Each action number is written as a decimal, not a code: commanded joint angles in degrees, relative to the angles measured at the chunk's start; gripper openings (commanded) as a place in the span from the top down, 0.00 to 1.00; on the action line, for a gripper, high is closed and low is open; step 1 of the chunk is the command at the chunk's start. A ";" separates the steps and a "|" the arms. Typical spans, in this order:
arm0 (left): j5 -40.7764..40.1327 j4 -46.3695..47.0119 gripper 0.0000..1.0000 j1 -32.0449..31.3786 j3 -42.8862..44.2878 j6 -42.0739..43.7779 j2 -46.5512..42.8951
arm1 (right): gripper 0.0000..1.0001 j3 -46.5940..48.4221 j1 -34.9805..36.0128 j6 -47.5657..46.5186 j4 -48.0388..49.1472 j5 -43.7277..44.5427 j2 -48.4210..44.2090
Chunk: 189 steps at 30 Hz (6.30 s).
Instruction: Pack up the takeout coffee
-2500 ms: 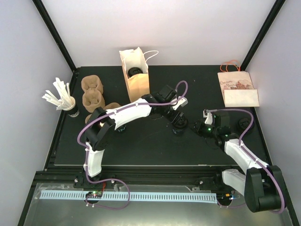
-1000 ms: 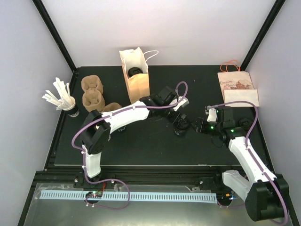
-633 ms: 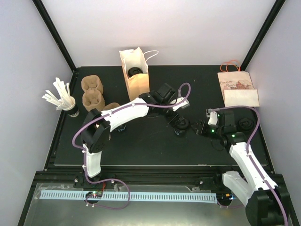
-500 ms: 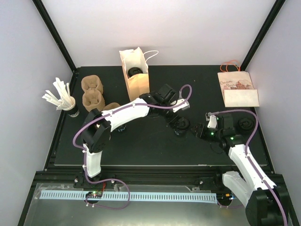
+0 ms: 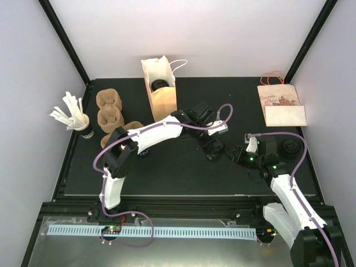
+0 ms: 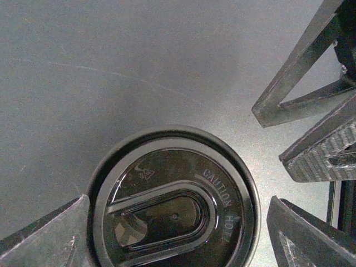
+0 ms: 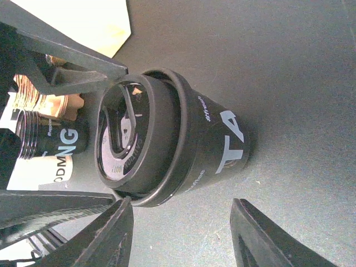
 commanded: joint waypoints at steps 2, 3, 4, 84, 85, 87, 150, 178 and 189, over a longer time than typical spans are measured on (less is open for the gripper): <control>-1.86 -2.40 0.14 -0.75 3.10 1.40 1.47 | 0.52 -1.70 0.16 2.25 3.06 0.43 -0.53; -2.26 -2.56 0.14 -0.80 3.17 1.48 1.57 | 0.52 -2.02 0.14 2.68 3.67 0.14 -0.43; -2.68 -2.76 0.14 -0.88 3.27 1.55 1.59 | 0.52 -2.30 0.12 3.09 4.27 -0.16 -0.21; -11.03 3.38 0.28 -2.58 -5.45 -3.88 1.81 | 0.78 -1.04 -8.13 6.10 24.35 -15.70 20.55; -11.14 3.43 0.28 -2.60 -5.56 -3.88 1.81 | 0.78 -1.05 -8.17 6.02 24.43 -15.83 21.04; -11.28 3.57 0.28 -2.67 -5.54 -3.89 2.01 | 0.78 -1.20 -8.14 5.91 24.94 -15.97 22.05; -15.46 6.89 0.29 -4.42 -12.36 -5.59 2.70 | 0.63 7.20 -9.47 -3.05 10.72 -15.98 21.50; -13.97 3.19 0.29 -4.01 -9.01 -3.71 3.82 | 0.74 6.25 -9.52 -1.83 25.45 -15.84 31.73; -14.06 2.45 0.29 -4.26 -8.10 -3.34 4.38 | 0.75 3.44 -9.50 -1.60 30.45 -19.31 37.22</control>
